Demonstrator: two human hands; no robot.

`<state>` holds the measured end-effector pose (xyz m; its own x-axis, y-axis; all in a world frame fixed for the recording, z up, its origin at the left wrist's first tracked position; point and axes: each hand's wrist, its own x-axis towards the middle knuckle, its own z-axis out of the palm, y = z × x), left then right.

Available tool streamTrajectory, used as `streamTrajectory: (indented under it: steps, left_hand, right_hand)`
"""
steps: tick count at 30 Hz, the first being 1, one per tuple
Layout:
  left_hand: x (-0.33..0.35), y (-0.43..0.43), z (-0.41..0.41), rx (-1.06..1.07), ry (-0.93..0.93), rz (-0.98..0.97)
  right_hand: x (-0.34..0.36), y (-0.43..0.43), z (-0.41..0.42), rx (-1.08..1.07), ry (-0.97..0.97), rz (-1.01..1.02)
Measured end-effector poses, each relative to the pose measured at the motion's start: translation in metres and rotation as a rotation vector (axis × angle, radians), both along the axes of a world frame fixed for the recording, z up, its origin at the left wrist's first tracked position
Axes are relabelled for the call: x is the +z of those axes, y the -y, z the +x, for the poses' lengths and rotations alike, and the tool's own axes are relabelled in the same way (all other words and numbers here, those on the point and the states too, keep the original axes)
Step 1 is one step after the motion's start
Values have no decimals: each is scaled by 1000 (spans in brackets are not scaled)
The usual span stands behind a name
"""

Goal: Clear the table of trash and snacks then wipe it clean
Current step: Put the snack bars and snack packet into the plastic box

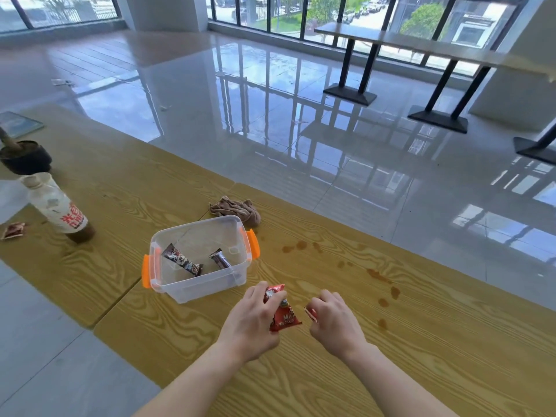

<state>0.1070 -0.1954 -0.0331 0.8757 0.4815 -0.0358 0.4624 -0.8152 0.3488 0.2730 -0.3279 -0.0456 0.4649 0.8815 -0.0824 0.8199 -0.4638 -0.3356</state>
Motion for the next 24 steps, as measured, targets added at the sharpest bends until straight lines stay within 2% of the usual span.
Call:
streamTrajectory:
  steps: [10,15,21,24]
  left_hand:
    - [61,-43,-20,124,201,107]
    - [74,-76,-39,228,225,135]
    - [74,-118,-63,337,140,181]
    - [64,-139,-66,391,101,125]
  right_hand:
    - [62,-65,-7,101,63,208]
    - [84,-110,-20,170,48,297]
    - [92,-167,-42,264,13,305]
    - [90,-192,-50,269,-70,257]
